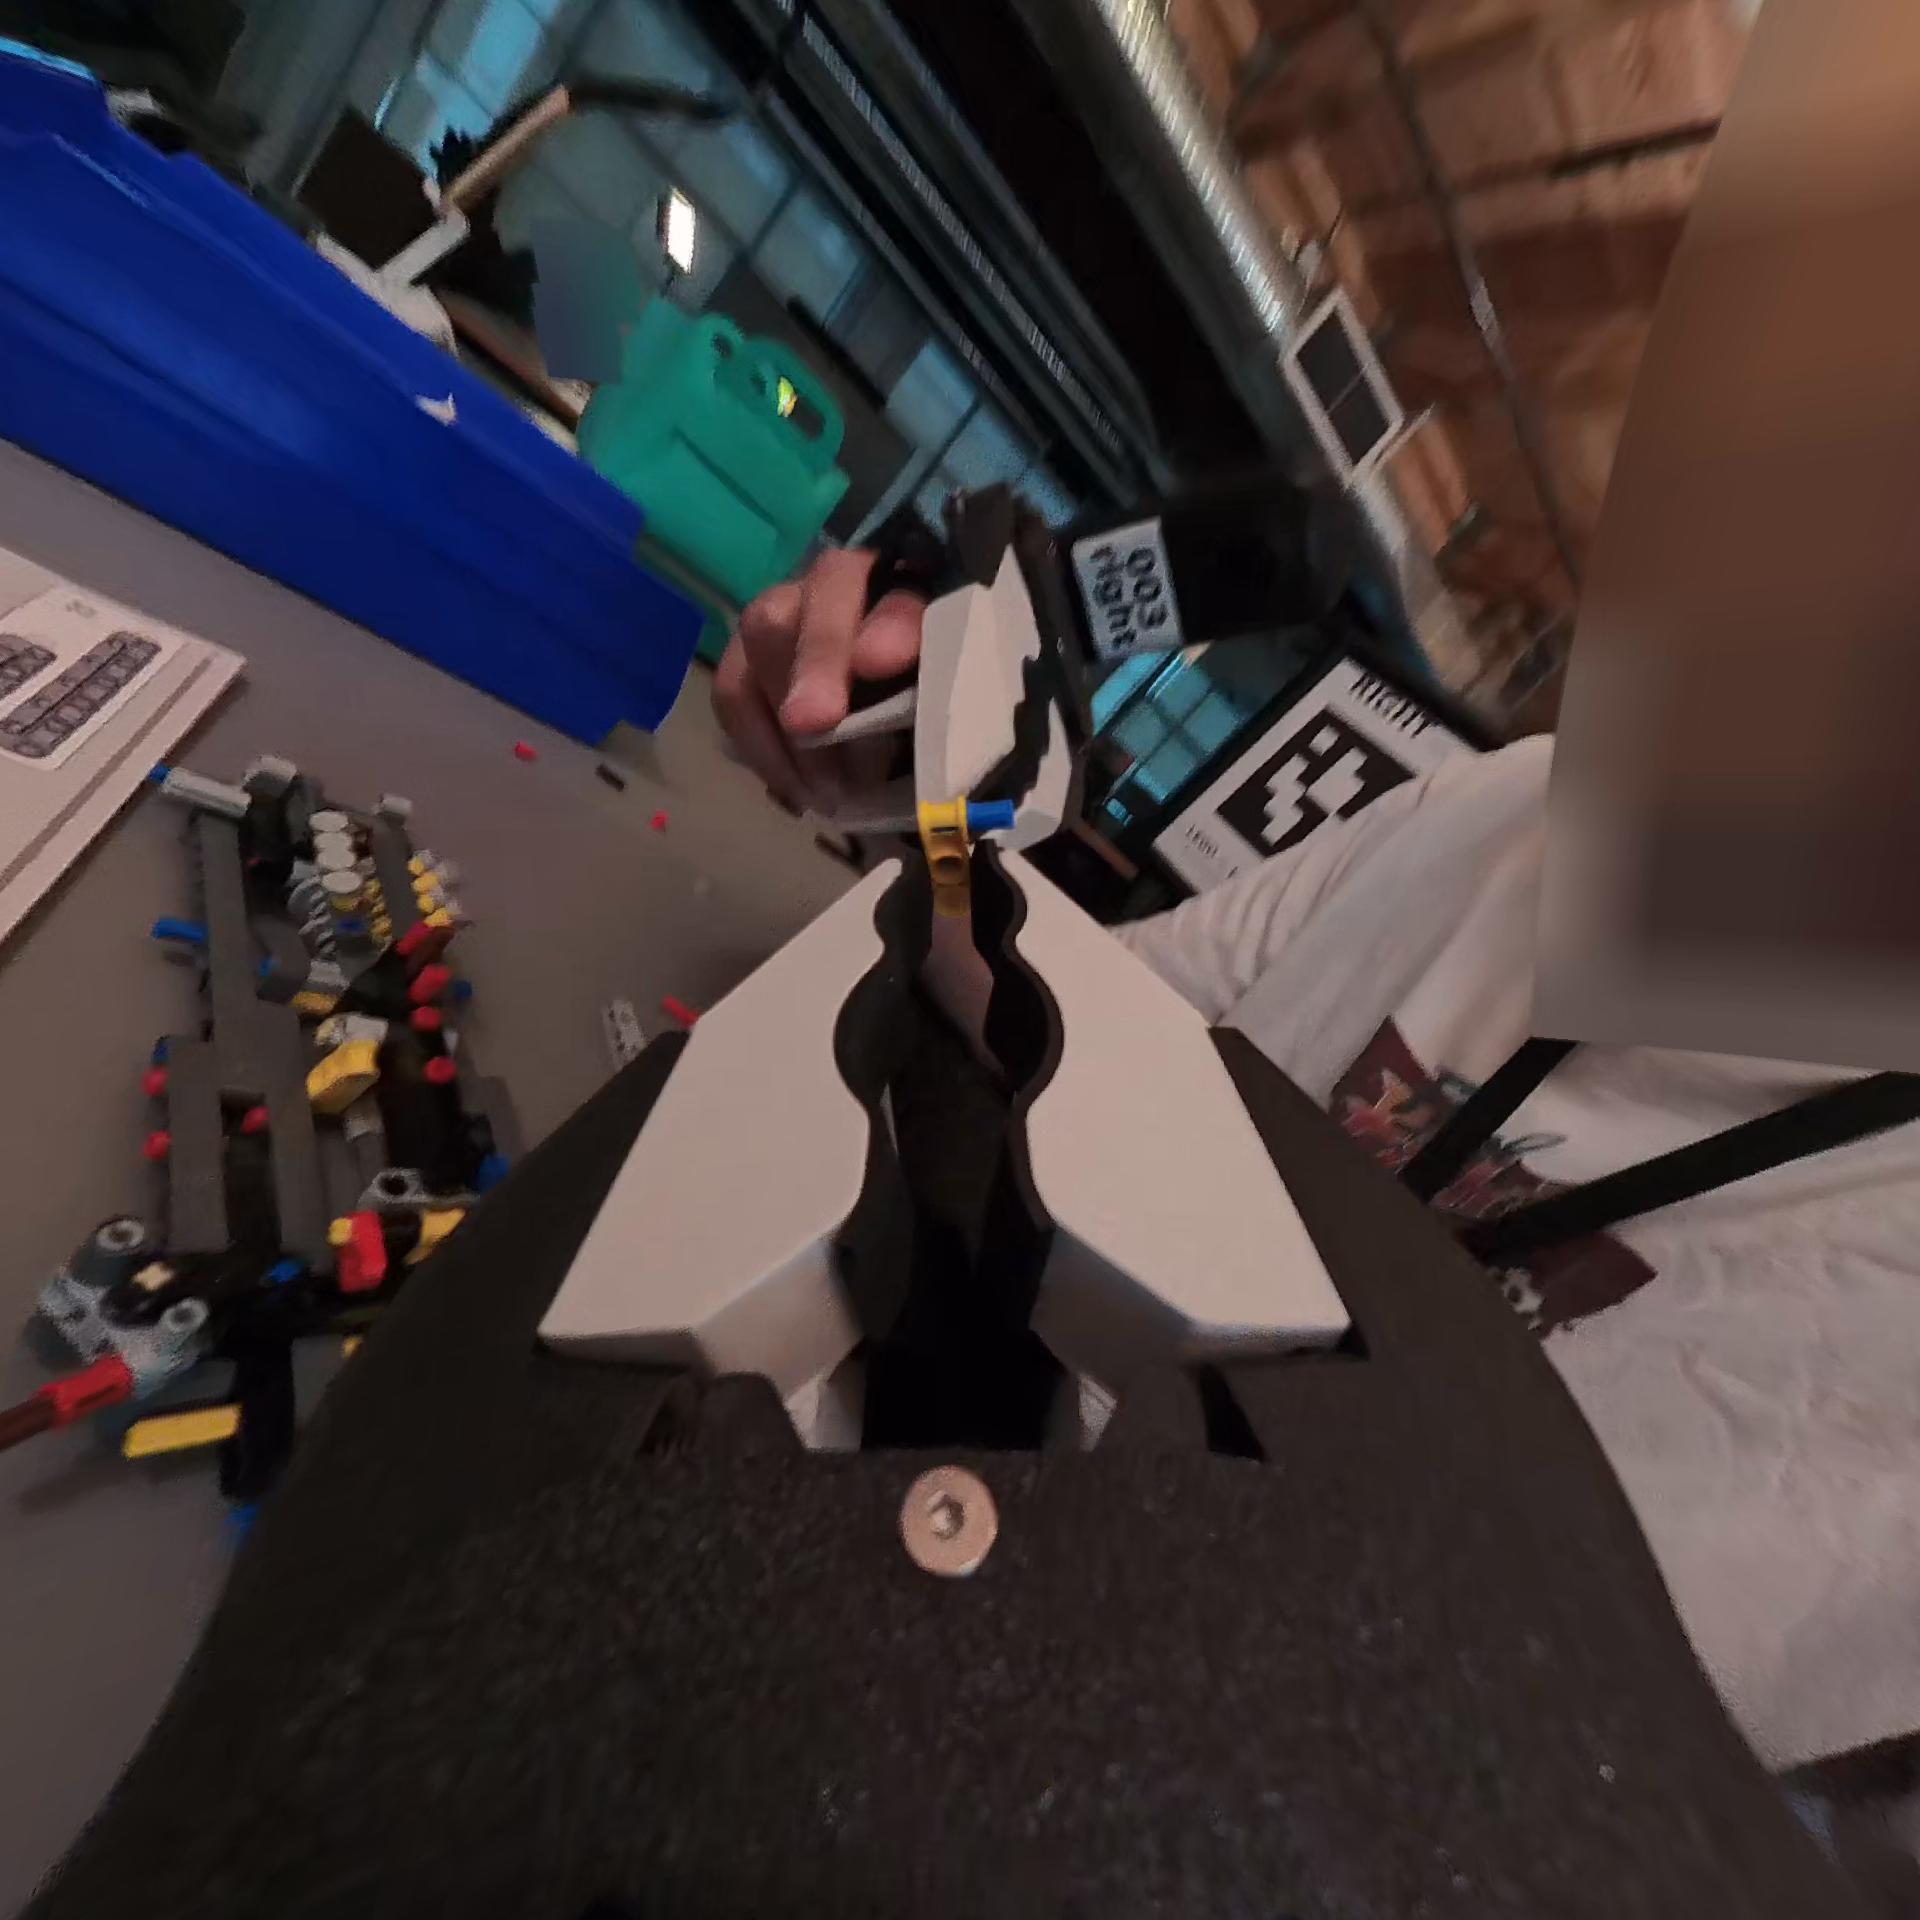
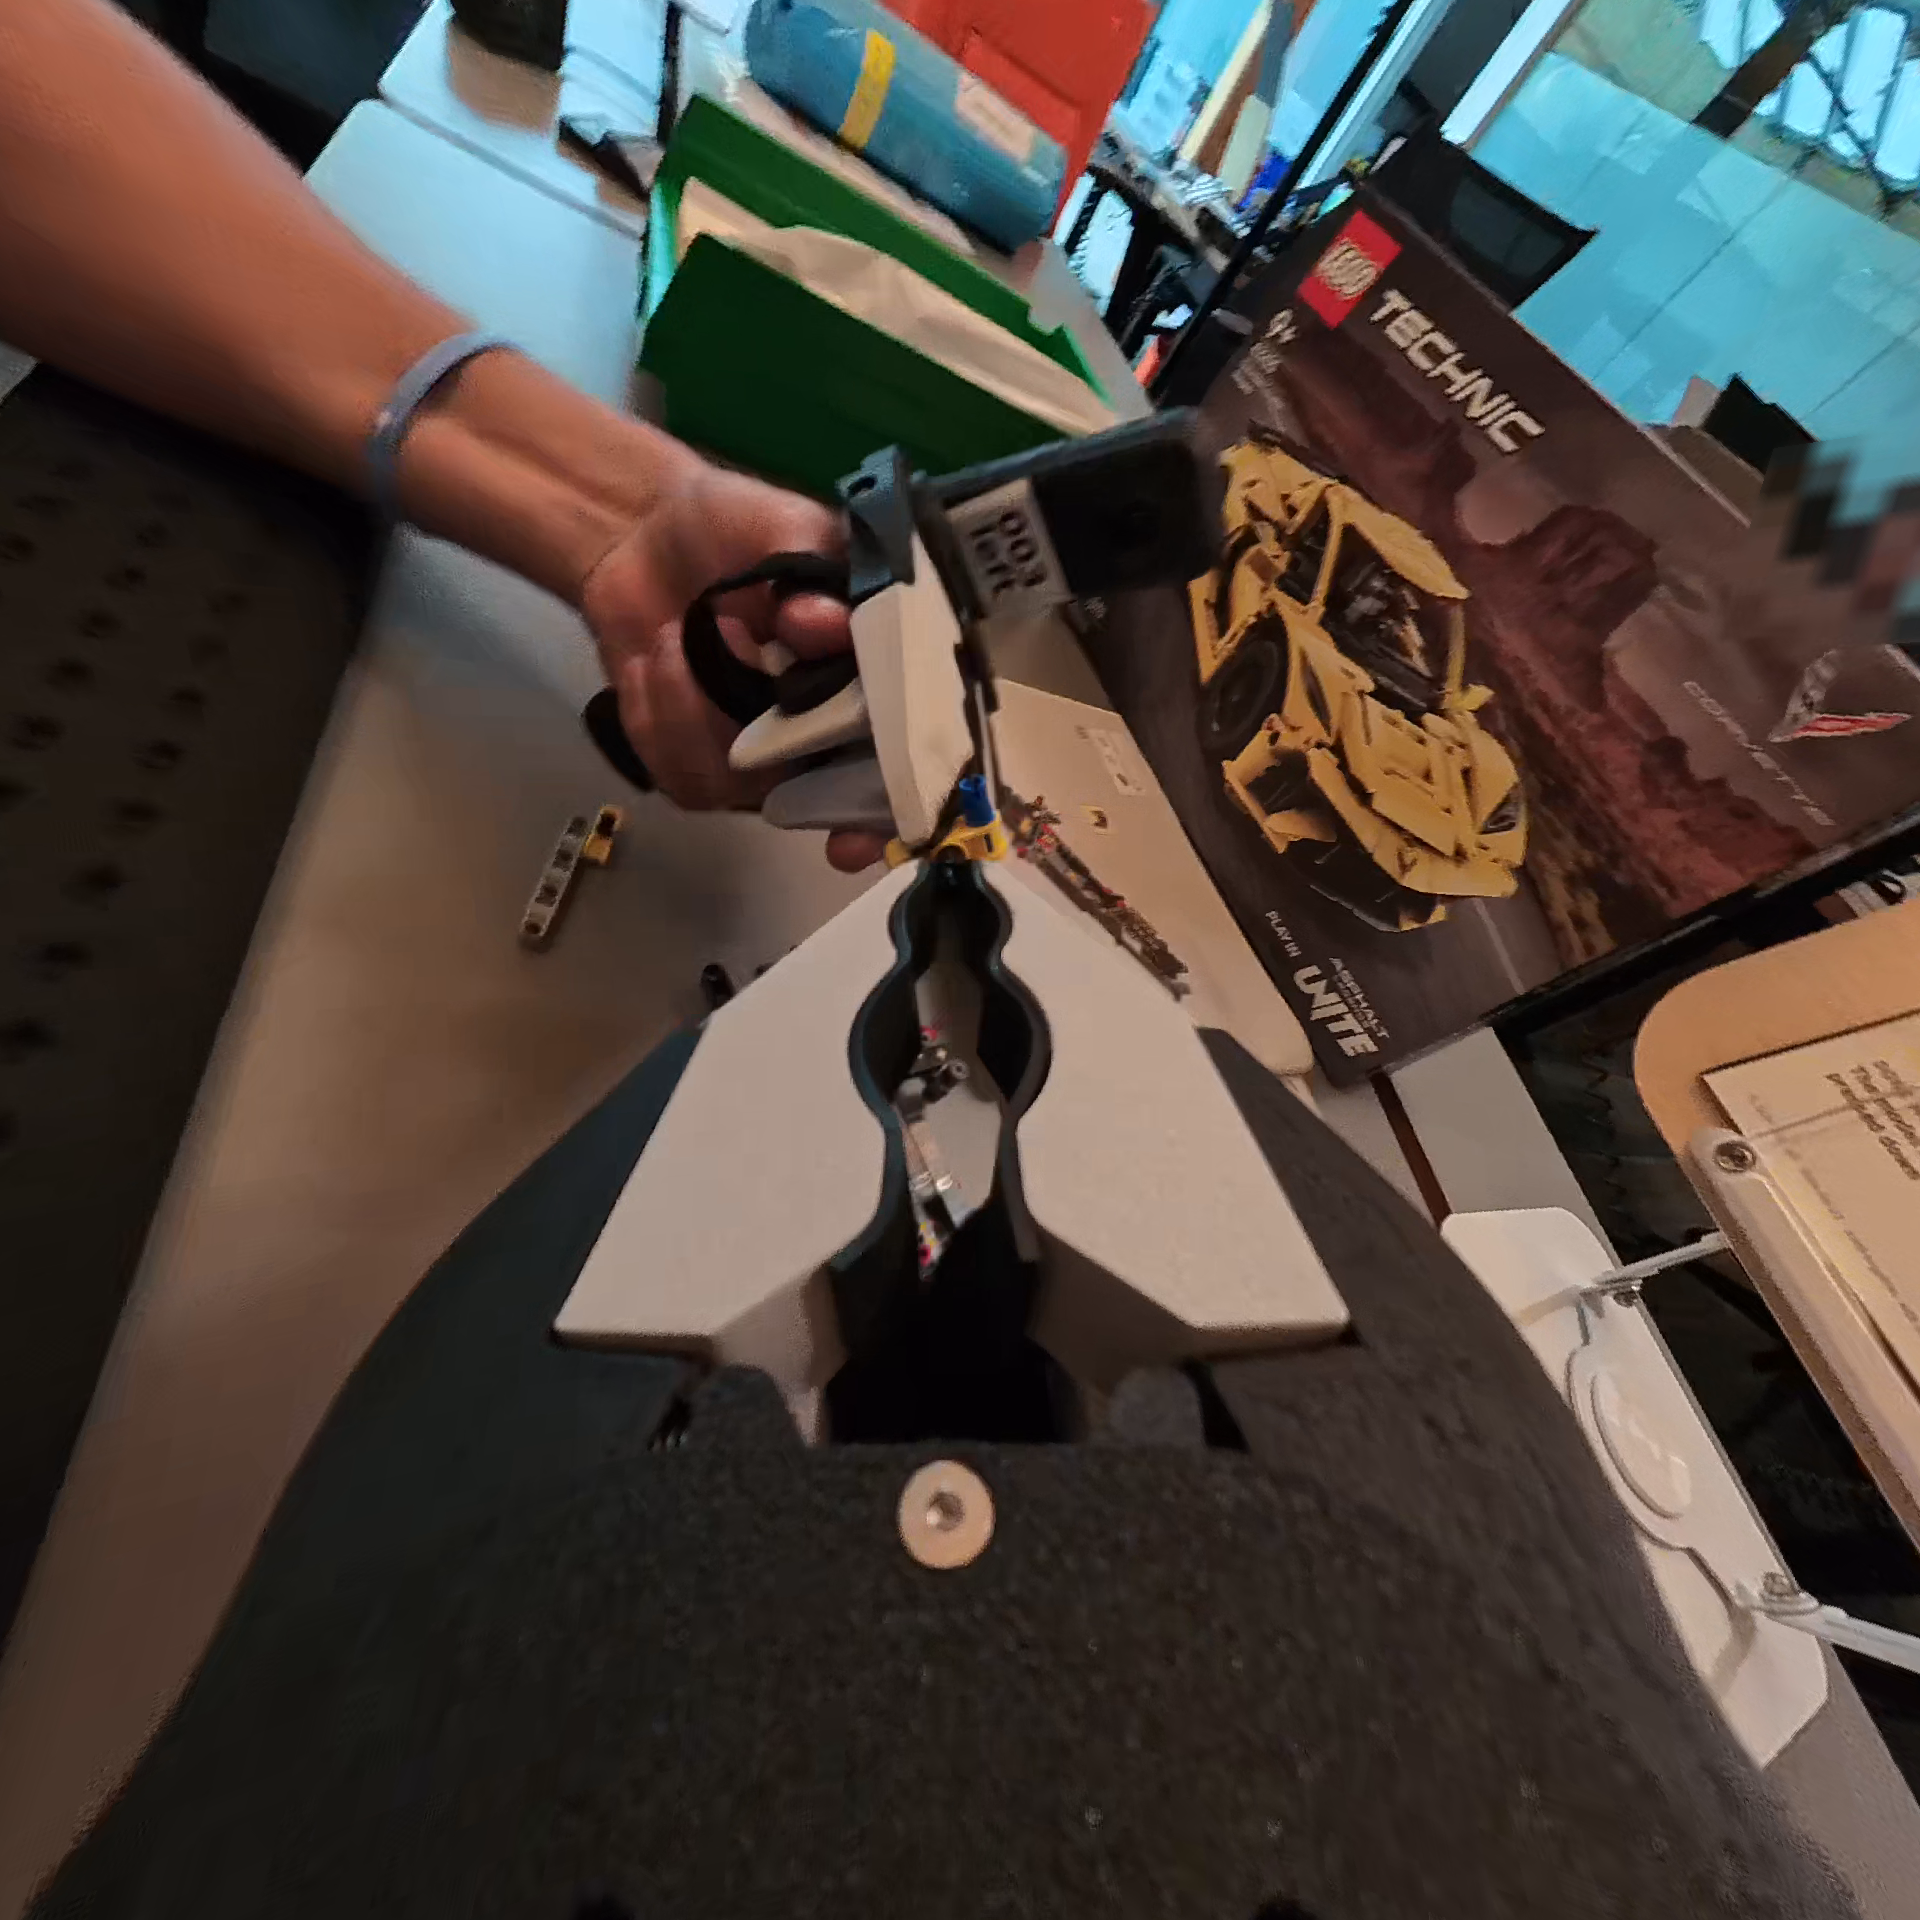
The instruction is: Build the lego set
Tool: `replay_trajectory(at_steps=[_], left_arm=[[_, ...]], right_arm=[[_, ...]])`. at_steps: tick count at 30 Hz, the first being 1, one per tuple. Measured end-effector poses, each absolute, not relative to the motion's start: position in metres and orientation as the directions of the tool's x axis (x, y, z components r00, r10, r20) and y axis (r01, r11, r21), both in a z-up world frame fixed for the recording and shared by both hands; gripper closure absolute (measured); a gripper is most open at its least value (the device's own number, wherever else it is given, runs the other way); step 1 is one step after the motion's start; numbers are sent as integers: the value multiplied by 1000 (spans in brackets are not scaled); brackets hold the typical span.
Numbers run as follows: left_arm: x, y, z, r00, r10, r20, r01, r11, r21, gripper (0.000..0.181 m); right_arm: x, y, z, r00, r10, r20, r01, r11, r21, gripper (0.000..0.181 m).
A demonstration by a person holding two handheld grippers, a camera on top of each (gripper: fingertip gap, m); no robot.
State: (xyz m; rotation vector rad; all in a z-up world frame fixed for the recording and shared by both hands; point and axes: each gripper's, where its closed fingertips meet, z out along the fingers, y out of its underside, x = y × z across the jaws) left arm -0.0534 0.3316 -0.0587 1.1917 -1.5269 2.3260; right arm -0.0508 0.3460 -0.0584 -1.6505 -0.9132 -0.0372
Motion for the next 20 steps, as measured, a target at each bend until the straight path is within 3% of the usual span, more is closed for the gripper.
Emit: replay_trajectory(at_steps=[1,10,20], left_arm=[[-55,329,-64,-681,-338,650,-498,-437,-749,175],[-84,302,-106,-751,-455,478,-529,-19,-849,175],[-86,303,-72,-791,-274,548,-497,-235,-835,175]], right_arm=[[-52,344,-63,673,559,485,596,-21,-802,178],[-81,315,-102,558,806,196,533,-168,-829,178],[-85,319,-68,587,770,251,429,-32,-903,177]])
